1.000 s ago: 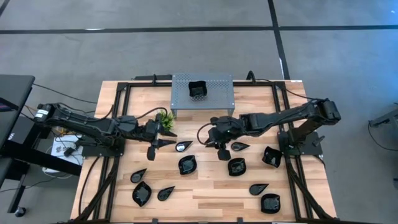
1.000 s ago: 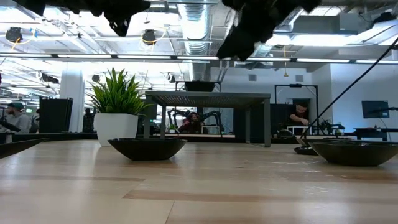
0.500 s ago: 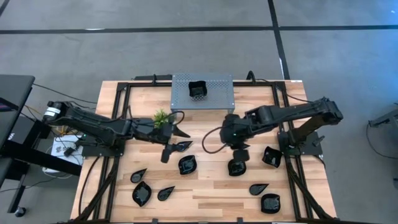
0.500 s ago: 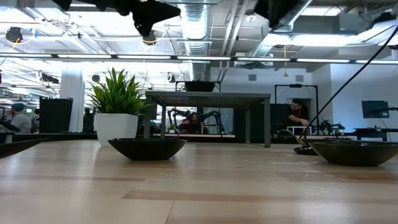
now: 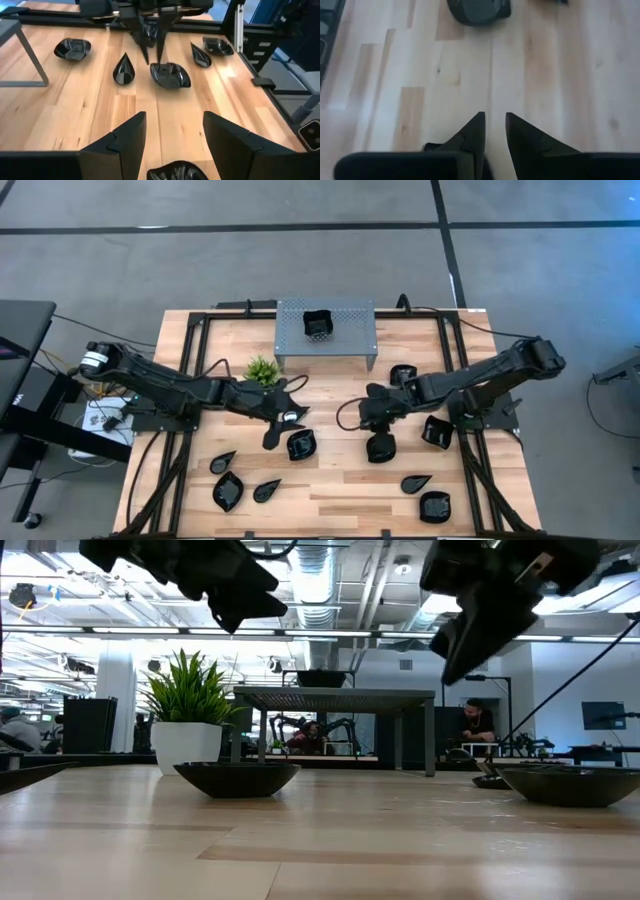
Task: Pick & Place Mini shaped plates
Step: Put the black leaf-shaped plate on the shelf
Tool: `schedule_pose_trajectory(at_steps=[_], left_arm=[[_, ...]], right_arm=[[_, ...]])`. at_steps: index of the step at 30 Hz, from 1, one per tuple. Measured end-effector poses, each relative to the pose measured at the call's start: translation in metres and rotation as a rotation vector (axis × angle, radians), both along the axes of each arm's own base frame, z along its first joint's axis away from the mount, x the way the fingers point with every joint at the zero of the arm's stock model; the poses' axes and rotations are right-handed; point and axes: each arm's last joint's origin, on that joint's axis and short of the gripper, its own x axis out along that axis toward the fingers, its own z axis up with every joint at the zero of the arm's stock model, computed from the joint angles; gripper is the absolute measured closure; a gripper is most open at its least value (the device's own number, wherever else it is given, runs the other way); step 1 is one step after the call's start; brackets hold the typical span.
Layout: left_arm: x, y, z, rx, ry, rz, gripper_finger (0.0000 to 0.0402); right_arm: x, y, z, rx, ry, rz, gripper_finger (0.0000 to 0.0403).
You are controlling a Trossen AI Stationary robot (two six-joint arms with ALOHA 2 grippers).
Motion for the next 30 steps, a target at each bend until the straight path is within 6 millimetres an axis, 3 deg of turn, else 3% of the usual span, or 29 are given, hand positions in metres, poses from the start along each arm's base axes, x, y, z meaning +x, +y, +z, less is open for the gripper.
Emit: schedule_pose_trajectory(at_steps=[11,18,30], left_arm=[[0.000,0.001,-0.001,0.002,0.008,0.005,0.0204],[0.000,0.000,-0.002,0.001,0.012,0.004,0.0204],[0.000,0.000,-0.002,0.001,0.014,0.003,0.0204]], right_arm=[[-0.011,0.023,-0.010,0.095,0.137,0.093,0.0332],[-0.013,0.041,-0.019,0.158,0.210,0.042,0.0332],[-0.019,0.071,-0.047,0.097,0.325,0.104,0.0332]])
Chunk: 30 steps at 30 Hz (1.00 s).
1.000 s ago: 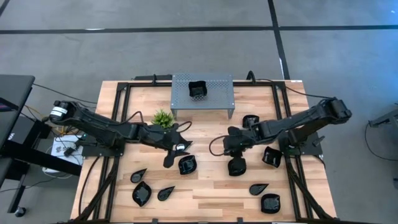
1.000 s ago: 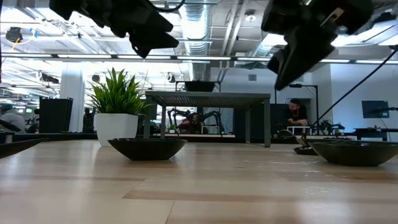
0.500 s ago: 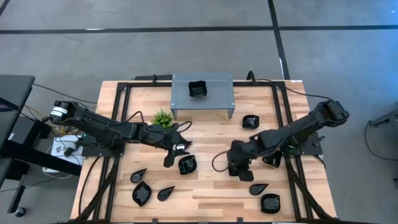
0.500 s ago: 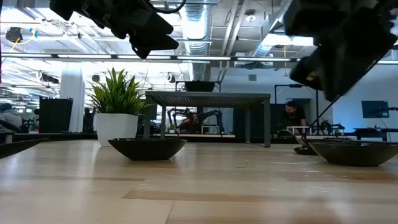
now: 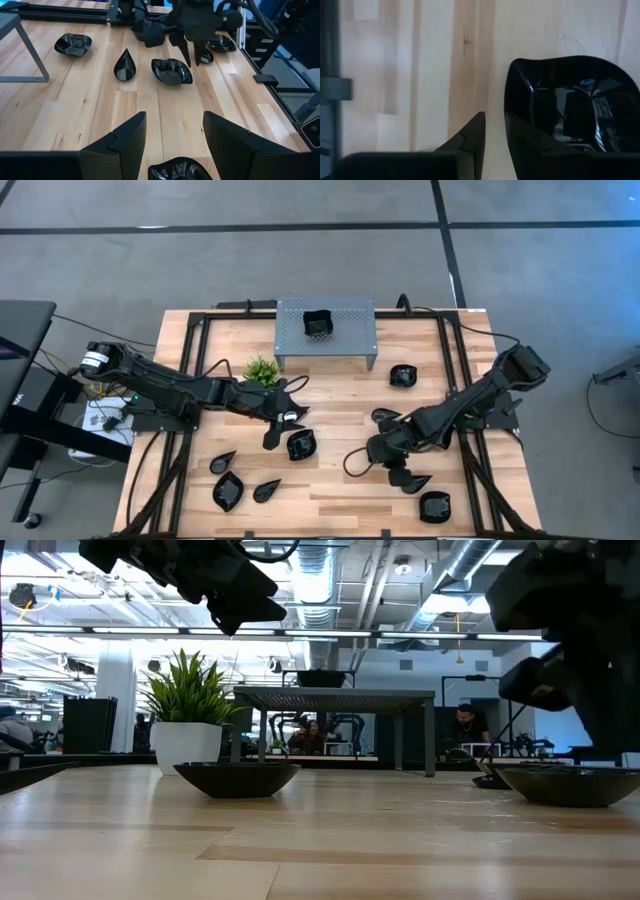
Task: Pick & Place Mini shaped plates
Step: Put the black leaf-shaped plate on the shelf
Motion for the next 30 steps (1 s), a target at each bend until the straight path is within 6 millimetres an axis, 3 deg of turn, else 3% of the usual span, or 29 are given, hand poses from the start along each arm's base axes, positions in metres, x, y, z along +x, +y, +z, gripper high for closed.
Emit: schedule_pose_trajectory(at_steps=[7,17,26,30], left_arm=[[0.000,0.000,0.000,-0.001,-0.002,0.000,0.0204],[0.000,0.000,0.000,-0.001,-0.002,0.000,0.0204],[0.000,0.000,0.000,-0.001,-0.002,0.000,0.0204],[0.000,0.000,0.000,-0.001,-0.002,0.000,0.0204]], right_arm=[[0.003,0.001,-0.013,-0.072,0.021,-0.008,0.0332],[0.003,0.001,-0.014,-0.075,0.022,-0.006,0.0334],[0.003,0.001,-0.013,-0.074,0.020,-0.006,0.0394],[0.003,0.001,-0.013,-0.071,0.014,-0.007,0.0393]])
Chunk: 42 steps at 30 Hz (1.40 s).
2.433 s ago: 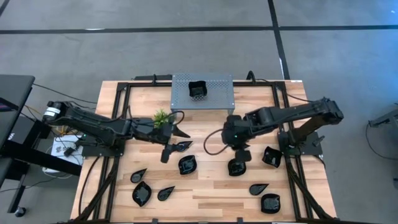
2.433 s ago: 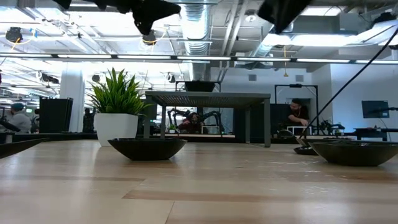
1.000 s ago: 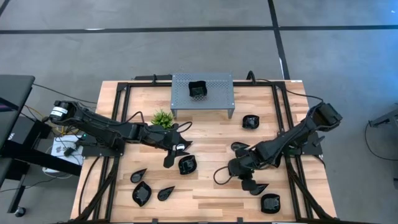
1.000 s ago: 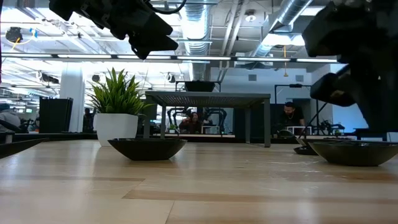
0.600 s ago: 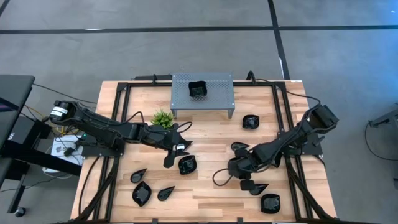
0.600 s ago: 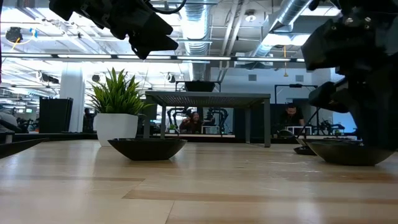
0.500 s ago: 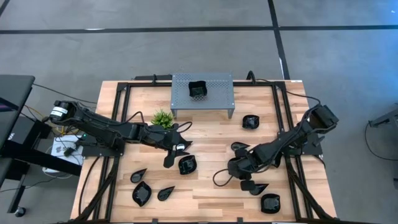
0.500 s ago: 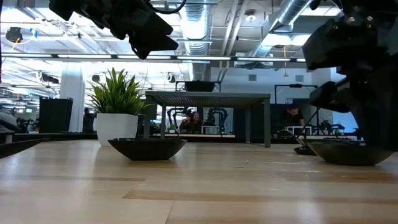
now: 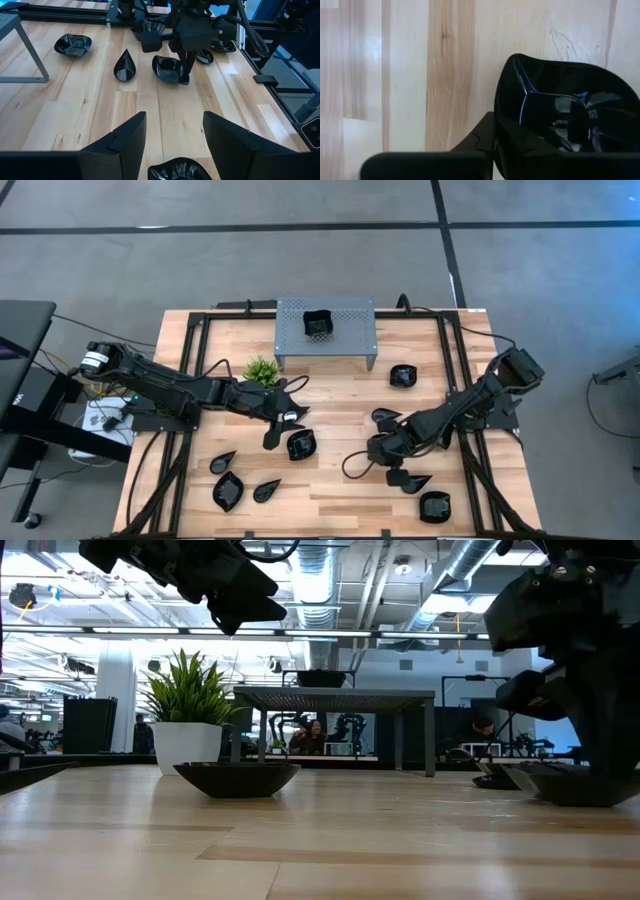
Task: Pick & Place Mini shaped plates
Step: Put the black leaf-shaped plate on the shelf
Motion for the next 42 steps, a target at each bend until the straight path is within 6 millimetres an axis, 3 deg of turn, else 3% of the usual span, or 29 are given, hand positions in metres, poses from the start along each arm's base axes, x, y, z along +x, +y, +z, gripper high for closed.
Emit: schedule_pose_trajectory(at_steps=[11,18,23,30,33,35,42], left_arm=[[0.000,0.000,0.000,0.000,-0.001,0.000,0.0204],[0.000,0.000,0.000,-0.001,-0.003,-0.001,0.0204],[0.000,0.000,0.000,-0.001,-0.004,-0.001,0.0204],[0.000,0.000,0.001,-0.002,-0.008,-0.001,0.0204],[0.000,0.000,0.001,-0.002,-0.008,-0.001,0.0204],[0.000,0.000,0.001,-0.002,-0.007,-0.001,0.0204],[0.000,0.000,0.001,-0.002,-0.007,-0.001,0.0204]], right_arm=[[0.018,0.009,0.028,0.038,-0.094,0.024,0.0401],[0.027,0.011,0.054,-0.091,-0.164,0.092,0.0402],[0.031,0.008,0.074,-0.258,-0.187,0.166,0.0402],[0.043,-0.007,0.126,-0.741,-0.280,0.305,0.0403],[0.053,-0.024,0.143,-0.869,-0.283,0.401,0.0403],[0.058,-0.045,0.147,-0.910,-0.236,0.424,0.0403],[0.060,-0.152,0.154,-0.943,-0.056,0.241,0.0403]])
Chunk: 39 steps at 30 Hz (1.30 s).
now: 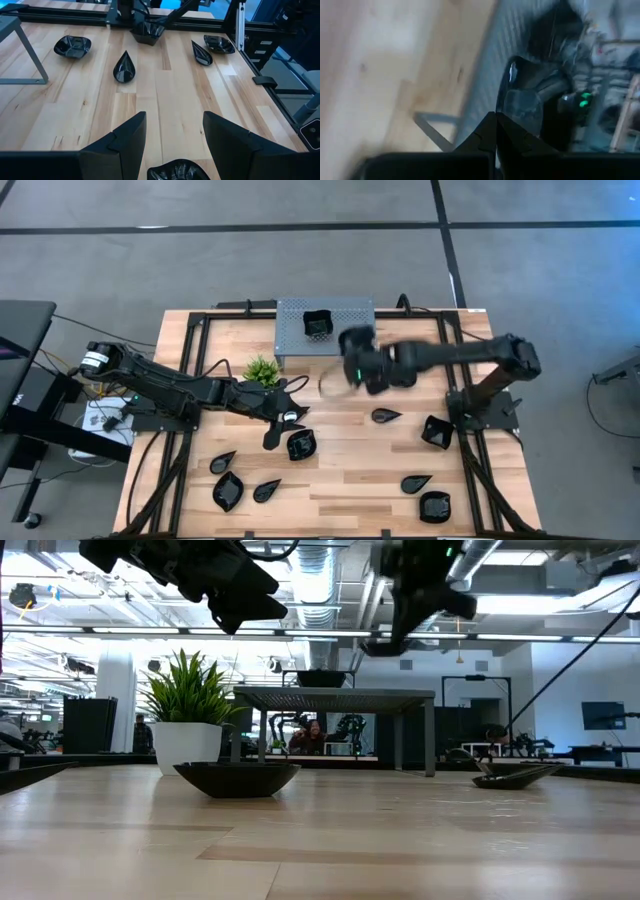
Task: Pick & Place Mini shaped plates
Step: Put the black leaf-shaped plate on the shelf, then stack the black leaf-shaped plate on top of the black leaf-shaped plate on the shelf
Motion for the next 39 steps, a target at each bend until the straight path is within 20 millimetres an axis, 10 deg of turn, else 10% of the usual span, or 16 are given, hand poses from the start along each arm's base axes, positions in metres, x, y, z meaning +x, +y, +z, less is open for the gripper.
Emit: schedule_pose_trajectory(at_steps=[7,12,39], left_arm=[[0.000,0.000,0.000,-0.005,0.001,0.002,0.0204],[0.000,0.000,0.000,-0.023,0.004,0.011,0.0204],[0.000,0.000,0.000,-0.024,0.004,0.019,0.0204]], right_arm=[[-0.015,-0.082,-0.017,0.106,0.059,-0.046,0.0403],[-0.015,-0.105,-0.029,0.083,0.010,0.019,0.0403],[-0.007,-0.087,-0.034,0.267,-0.160,-0.139,0.0322]])
